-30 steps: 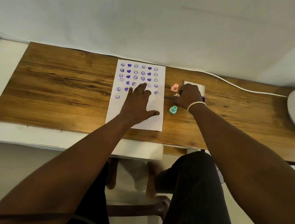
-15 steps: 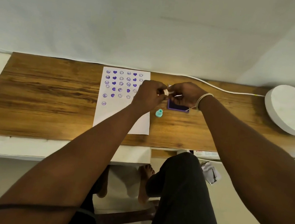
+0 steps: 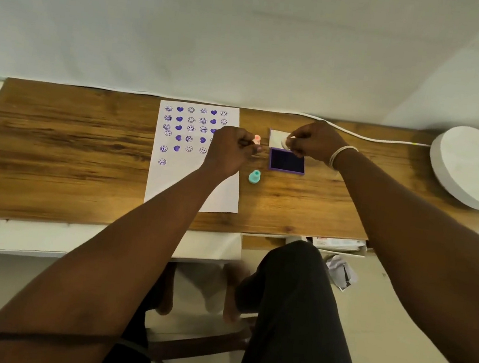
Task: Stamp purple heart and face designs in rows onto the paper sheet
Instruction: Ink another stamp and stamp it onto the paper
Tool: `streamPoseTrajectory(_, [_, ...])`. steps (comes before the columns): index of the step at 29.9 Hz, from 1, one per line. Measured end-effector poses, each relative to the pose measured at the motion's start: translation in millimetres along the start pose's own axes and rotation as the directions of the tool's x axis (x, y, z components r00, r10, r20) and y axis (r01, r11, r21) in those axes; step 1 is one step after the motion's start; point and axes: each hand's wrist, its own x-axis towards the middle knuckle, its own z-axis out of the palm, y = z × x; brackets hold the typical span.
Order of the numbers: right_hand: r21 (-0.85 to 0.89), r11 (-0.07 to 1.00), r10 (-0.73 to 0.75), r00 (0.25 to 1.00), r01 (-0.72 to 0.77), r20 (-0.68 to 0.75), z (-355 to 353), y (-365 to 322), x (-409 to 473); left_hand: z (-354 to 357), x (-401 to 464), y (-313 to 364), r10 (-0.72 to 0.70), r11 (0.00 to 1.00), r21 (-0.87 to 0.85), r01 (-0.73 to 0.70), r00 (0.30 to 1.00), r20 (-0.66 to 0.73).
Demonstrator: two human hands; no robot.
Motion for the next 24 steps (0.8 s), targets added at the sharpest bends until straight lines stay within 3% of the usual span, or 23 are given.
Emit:
streamPoseTrajectory(2, [-0.294, 0.955, -0.054, 0.995, 0.026, -0.087, 3.0, 6.0, 7.8, -5.4, -2.8, -7.3, -0.009, 1.0, 0.013, 0.01, 0.998, -0.055])
streamPoseTrajectory(4, [-0.373, 0.928, -0.079, 0.989, 0.028, -0.122, 14.8, 8.2, 13.6, -12.0, -7.5, -14.9, -0.029, 0.999, 0.028, 0.033, 0.992, -0.123])
streamPoseTrajectory(8, [-0.353, 0.936, -0.064, 0.978, -0.01, -0.197, 57.4, 27.8, 10.0, -23.9, -22.2, -38.5, -0.079, 0.996, 0.03, 0.088, 0.97, -0.228])
streamPoseTrajectory(11, [-0.323, 0.946, -0.078, 0.964, -0.008, -0.253, 68.5, 38.3, 8.0, -35.4, -32.7, -57.0, -0.096, 0.992, 0.062, 0.114, 0.968, -0.232])
streamPoseTrajectory(24, [-0.549, 0.833, -0.041, 0.983, -0.065, -0.18, 70.1, 14.3, 10.0, -93.4, -56.7, -96.4, -0.152, 0.954, 0.209, 0.216, 0.946, -0.287])
